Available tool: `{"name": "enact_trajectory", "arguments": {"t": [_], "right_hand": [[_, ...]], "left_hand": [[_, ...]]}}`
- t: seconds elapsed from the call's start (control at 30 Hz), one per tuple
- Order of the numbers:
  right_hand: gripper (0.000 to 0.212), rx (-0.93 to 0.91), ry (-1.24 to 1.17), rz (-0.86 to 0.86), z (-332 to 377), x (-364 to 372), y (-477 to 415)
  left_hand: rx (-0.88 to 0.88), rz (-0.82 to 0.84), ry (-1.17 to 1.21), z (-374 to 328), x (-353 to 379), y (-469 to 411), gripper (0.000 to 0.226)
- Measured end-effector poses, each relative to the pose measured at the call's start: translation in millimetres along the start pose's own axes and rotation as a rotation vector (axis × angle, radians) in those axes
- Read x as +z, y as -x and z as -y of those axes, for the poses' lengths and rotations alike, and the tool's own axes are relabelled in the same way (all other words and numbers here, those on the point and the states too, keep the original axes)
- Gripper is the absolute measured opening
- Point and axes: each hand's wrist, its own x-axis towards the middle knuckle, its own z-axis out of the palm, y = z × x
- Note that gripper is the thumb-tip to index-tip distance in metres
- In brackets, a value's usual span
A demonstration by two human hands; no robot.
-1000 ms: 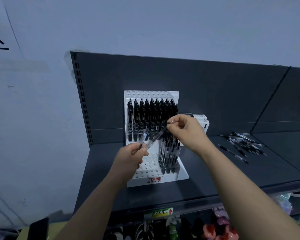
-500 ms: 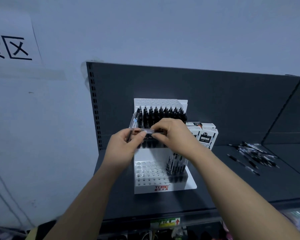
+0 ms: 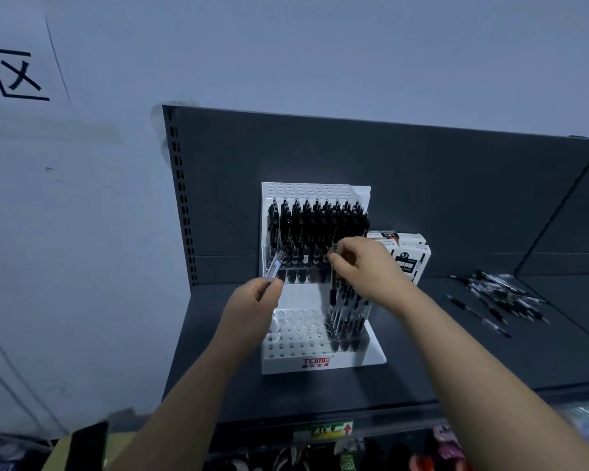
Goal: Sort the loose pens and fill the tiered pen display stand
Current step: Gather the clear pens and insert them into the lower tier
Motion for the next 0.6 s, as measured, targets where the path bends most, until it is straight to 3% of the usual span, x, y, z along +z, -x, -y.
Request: {"name": "enact_trajectory", "arguments": {"t": [0.13,0.33,0.6], "right_hand": [[0.005,-0.004,0.020,-0.046,-9,10,-1],[0.014,0.049,0.052,-0.025,-16,19,-2],[0.021,0.008,0.155,0.004,-14,26,-5]], "left_hand": [[-0.019,0.041,-0.011,5,6,-1,0.041],[-0.113,0.082,0.039,17,12,-6,0.019],[-0.099,0.105,0.036,22,13,-9,0.014]]}}
